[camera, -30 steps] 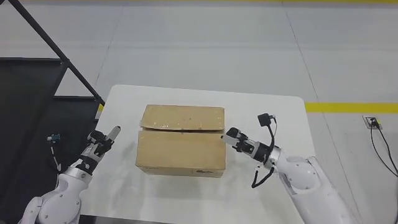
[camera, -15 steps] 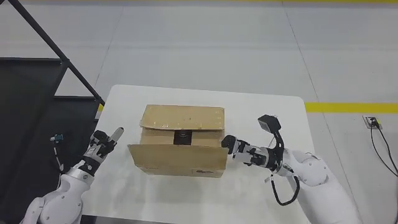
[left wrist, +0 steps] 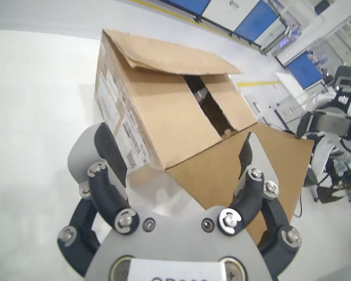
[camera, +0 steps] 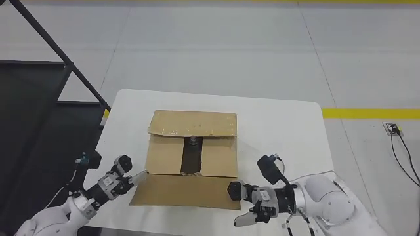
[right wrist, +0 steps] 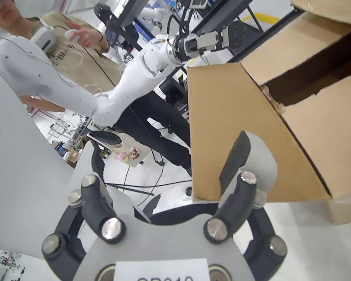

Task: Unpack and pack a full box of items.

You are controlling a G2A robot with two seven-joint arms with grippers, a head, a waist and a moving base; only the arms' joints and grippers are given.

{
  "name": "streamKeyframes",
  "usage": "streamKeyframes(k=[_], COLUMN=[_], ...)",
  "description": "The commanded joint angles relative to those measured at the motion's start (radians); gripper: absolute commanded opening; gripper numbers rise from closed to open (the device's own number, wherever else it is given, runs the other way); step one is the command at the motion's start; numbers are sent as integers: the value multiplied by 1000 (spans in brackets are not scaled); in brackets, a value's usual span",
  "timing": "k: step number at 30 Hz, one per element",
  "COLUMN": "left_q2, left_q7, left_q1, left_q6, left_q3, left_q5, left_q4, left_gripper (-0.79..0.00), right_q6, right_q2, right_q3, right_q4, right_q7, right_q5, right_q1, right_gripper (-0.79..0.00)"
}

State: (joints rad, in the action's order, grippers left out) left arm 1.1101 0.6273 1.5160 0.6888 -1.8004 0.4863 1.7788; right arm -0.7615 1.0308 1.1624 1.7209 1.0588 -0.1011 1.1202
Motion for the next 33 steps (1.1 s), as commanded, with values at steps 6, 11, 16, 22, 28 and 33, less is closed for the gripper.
streamKeyframes(k=[6,11,16,22,28,33], left_q2=[-20,-24,-27,-27,-27,-27], left_q7=[98,80,42,42,42,42], left_q1=[14,3,-3,-3,-3,-3], left_q6=[111,91,48,48,48,48], left_q3=[9,43,60,60,60,60], left_q5=[101,158,242,242,242,242], left_q4=[-9,-29,-45,-45,-45,-45], left_gripper=[0,0,0,0,0,0], right_q6=[14,136,136,169,487,596], right_q2=[-22,-10,-10,-11,14,44], right_q3=[-21,15,15,16,-66,-140], right_q4=[-67,-140,-140,-120,-115,-227], right_q7=[-5,-234,-234,-259,-352,-338], right_q5=[-179,-264,-264,-217,-223,-306], right_q1=[-38,-75,-75,-66,-130,-238], right_gripper=[0,0,0,0,0,0])
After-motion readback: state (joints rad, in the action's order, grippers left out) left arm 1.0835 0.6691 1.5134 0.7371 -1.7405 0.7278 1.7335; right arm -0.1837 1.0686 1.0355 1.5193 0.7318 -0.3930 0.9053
